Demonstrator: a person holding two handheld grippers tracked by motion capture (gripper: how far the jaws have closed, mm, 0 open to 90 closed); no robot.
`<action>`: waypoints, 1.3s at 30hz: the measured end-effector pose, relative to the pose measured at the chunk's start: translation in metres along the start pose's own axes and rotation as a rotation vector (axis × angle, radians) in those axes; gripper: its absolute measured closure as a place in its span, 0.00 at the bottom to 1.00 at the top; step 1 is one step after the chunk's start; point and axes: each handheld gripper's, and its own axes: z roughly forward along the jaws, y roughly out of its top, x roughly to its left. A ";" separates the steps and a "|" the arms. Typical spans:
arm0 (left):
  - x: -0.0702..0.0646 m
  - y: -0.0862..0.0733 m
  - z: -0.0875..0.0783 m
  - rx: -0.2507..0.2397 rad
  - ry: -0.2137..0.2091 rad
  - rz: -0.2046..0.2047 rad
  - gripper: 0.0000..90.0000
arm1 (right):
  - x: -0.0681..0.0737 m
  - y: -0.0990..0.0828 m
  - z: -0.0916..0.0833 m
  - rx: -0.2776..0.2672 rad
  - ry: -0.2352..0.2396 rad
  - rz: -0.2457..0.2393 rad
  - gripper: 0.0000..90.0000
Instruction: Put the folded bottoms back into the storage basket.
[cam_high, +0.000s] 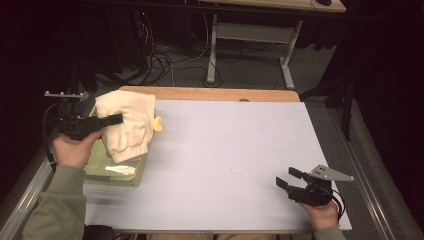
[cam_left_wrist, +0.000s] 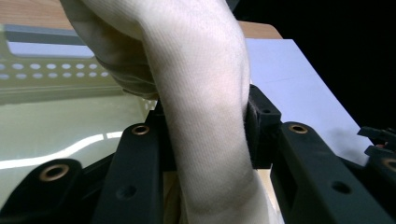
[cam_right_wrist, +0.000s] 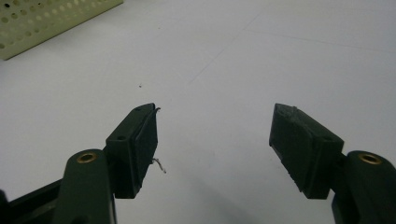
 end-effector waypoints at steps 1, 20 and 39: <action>0.001 0.000 -0.001 -0.001 0.004 -0.002 0.70 | 0.000 0.000 0.000 0.000 0.000 0.000 0.36; 0.029 -0.005 -0.016 -0.031 0.061 -0.063 0.70 | 0.000 -0.002 -0.002 0.001 -0.008 0.013 0.36; 0.047 -0.014 -0.018 -0.048 0.093 -0.099 0.70 | 0.000 -0.003 -0.004 0.005 -0.017 0.014 0.36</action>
